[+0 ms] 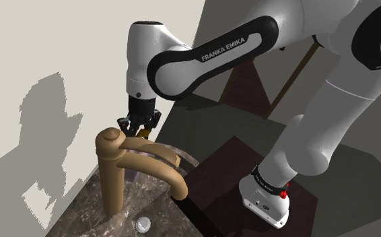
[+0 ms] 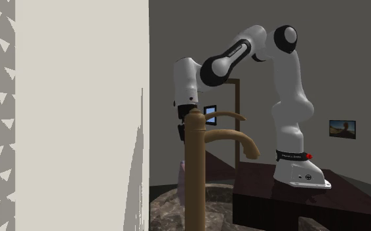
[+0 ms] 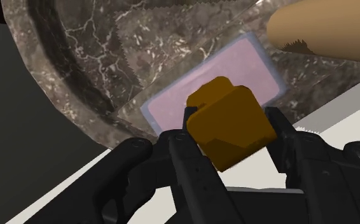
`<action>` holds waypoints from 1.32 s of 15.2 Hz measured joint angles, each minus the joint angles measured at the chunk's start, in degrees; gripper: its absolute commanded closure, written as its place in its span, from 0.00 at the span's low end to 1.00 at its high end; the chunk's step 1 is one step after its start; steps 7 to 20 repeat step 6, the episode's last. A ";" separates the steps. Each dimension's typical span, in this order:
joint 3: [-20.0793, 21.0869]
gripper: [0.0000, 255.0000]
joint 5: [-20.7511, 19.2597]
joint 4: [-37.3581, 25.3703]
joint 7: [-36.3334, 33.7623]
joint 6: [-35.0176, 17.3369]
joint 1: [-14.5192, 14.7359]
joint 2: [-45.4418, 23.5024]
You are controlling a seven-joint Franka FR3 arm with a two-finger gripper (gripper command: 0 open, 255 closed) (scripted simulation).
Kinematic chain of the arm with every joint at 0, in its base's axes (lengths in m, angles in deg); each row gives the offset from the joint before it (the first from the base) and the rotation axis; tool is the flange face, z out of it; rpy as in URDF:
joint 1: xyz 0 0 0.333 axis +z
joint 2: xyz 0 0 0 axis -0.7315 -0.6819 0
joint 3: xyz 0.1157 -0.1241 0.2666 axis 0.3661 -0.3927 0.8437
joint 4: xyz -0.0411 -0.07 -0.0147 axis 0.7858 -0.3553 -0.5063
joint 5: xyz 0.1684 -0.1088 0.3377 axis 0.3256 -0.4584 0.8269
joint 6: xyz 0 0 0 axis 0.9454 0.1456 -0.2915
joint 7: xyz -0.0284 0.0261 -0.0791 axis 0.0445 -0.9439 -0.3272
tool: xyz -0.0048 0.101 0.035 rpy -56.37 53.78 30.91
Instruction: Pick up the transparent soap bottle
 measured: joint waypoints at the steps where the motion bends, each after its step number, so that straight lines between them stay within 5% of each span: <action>1: 0.04 1.00 0.11 -0.31 -0.04 0.57 0.02 0.29; 20: 0.06 1.00 0.93 -1.90 0.27 4.08 -0.11 2.36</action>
